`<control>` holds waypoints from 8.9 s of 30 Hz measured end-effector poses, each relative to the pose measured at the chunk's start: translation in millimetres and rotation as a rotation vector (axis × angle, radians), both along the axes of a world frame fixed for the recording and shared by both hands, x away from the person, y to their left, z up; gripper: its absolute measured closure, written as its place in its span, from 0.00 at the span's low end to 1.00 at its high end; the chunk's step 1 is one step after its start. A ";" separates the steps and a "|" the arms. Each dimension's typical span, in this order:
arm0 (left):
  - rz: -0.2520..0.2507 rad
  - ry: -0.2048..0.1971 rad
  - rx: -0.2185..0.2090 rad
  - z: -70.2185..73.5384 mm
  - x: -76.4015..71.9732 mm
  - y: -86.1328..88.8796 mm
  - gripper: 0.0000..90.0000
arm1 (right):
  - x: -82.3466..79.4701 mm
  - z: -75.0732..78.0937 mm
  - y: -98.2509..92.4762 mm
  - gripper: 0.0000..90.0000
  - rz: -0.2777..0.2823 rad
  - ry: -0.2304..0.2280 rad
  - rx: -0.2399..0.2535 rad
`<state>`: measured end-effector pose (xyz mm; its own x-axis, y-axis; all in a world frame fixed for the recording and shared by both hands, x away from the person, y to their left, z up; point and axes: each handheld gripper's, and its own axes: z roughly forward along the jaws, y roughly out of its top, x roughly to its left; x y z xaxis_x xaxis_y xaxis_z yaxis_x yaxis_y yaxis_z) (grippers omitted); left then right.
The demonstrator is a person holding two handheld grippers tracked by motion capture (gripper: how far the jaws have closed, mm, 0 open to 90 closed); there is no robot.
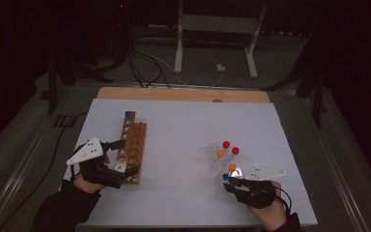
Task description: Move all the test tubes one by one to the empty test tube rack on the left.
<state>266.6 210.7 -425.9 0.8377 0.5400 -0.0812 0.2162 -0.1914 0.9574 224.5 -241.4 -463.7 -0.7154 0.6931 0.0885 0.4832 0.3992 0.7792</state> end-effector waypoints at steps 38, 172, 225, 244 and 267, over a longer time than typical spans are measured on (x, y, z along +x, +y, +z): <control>-0.044 0.015 0.004 6.6 -0.4 -4.5 0.02 | -6.4 50.2 10.2 0.86 0.014 -0.163 0.001; 0.057 -0.116 0.084 75.5 65.2 -22.8 0.87 | -9.4 57.5 42.3 0.00 0.102 -0.190 0.201; 0.327 0.002 0.122 -17.4 120.3 26.3 0.87 | -11.7 58.6 40.1 0.00 0.140 -0.191 0.226; 0.338 -0.015 0.125 -32.4 117.6 26.3 0.86 | -12.2 59.3 39.6 0.00 0.148 -0.188 0.231; 0.294 0.011 0.128 -20.8 109.8 28.6 0.54 | -14.1 67.1 33.8 0.00 0.134 -0.212 0.238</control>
<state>376.4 239.3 -446.7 0.6435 0.7654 -0.0058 0.2907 -0.2374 0.9269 210.4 -207.6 -396.5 -0.8184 0.5696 0.0762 0.2563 0.2431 0.9355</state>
